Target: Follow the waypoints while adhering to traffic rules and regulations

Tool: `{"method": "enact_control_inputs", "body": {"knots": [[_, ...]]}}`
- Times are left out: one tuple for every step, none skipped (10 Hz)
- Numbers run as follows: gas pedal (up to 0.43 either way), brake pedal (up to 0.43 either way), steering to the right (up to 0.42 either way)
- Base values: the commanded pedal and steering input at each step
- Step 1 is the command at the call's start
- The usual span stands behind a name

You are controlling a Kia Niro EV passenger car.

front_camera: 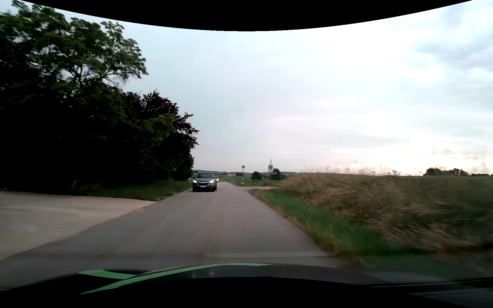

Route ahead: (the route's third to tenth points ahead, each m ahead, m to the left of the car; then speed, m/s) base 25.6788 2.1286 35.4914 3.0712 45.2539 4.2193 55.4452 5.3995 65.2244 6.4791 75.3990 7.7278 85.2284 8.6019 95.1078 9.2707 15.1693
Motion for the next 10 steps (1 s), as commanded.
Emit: {"method": "enact_control_inputs", "body": {"knots": [[0.000, 0.183, -0.018], [0.000, 0.159, -0.018], [0.000, 0.134, -0.019], [0.000, 0.085, -0.021], [0.000, 0.043, -0.024], [0.000, 0.000, -0.026], [0.000, 0.000, -0.026], [0.000, 0.000, -0.025], [0.000, 0.000, -0.024], [0.000, 0.000, -0.020]]}}
